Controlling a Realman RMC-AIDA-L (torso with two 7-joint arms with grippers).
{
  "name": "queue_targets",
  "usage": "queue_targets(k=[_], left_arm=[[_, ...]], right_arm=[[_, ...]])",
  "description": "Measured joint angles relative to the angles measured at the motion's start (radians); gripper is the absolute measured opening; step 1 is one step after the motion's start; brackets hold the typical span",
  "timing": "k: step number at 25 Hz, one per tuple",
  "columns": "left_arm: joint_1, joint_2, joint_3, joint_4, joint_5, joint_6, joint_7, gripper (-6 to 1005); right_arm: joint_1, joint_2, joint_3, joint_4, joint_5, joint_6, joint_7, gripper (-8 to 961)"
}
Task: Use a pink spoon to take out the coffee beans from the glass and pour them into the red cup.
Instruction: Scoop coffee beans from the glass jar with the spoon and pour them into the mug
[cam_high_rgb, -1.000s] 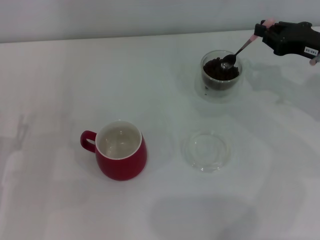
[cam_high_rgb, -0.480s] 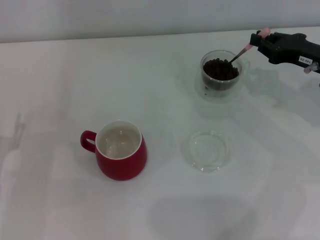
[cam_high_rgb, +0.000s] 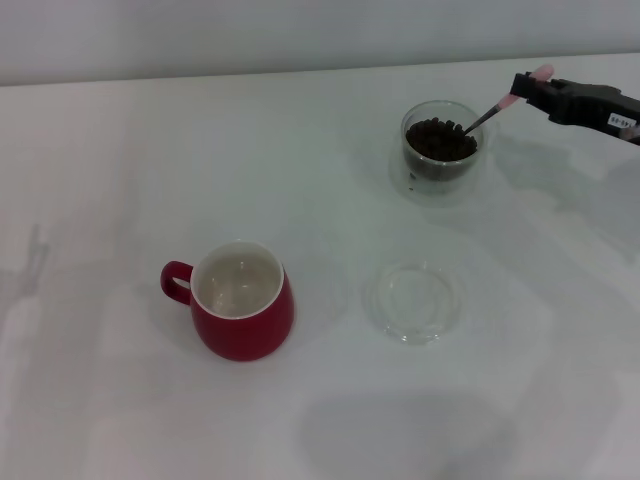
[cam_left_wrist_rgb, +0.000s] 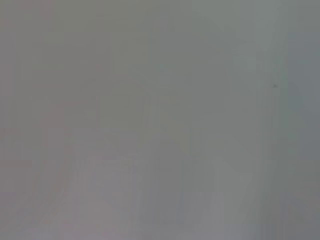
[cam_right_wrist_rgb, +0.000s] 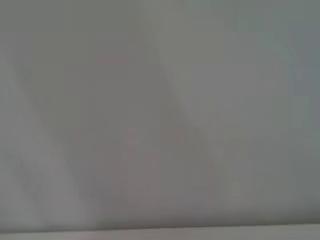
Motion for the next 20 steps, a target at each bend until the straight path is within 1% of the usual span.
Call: queue_targets(k=[8,20], left_arm=[[-0.014,0.0,0.0,-0.014,-0.001,0.0,0.0,800],[-0.02,0.0,0.0,-0.016,-0.001,0.0,0.0,800]], right_arm=[[-0.002,-0.003,0.003,0.004,-0.001,0.015,0.139,144],[-0.001,-0.008,0.003,0.009,-0.001,0.017,0.249,144]])
